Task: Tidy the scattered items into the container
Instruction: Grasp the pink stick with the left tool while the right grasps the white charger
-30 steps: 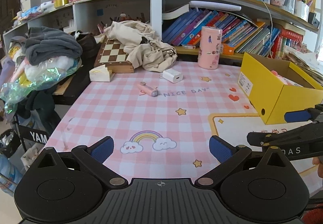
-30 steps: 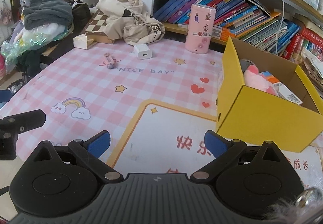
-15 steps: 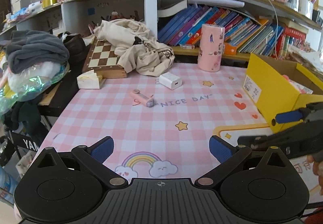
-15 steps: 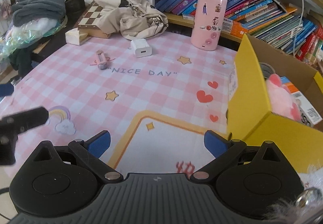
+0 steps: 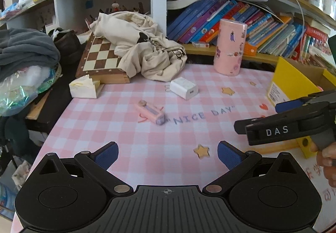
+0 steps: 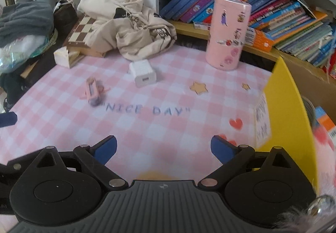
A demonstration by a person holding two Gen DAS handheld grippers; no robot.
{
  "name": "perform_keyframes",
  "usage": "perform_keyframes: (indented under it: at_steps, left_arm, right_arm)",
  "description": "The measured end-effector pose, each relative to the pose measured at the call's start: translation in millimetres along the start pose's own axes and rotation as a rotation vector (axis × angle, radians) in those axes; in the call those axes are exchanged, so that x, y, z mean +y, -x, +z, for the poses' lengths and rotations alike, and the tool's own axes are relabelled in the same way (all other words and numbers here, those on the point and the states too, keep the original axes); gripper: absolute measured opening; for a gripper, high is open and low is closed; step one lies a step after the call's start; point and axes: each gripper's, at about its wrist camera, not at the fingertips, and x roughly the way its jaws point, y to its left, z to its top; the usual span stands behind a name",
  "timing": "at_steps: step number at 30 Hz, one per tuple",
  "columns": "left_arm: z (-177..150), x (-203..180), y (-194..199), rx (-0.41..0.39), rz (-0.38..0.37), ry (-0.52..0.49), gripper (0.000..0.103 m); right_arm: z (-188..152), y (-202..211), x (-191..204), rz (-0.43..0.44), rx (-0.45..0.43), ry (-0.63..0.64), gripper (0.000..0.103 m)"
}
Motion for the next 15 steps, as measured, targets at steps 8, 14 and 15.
perform_keyframes:
  at_steps: [8,14,15]
  left_arm:
    - [17.1,10.8,-35.8,0.027,-0.007,0.027,0.101]
    - [24.2,16.6,-60.2,0.055,-0.015,0.034,0.100]
    - [25.3,17.8,-63.4,0.055,-0.013,0.033,0.100]
  right_arm:
    - [34.0,-33.3,-3.2,0.006,-0.028,-0.015,0.098]
    - [52.5,-57.9,-5.1,0.018,-0.024,-0.047,0.093]
    - [54.6,-60.9,-5.0,0.021,-0.023,-0.045,0.093]
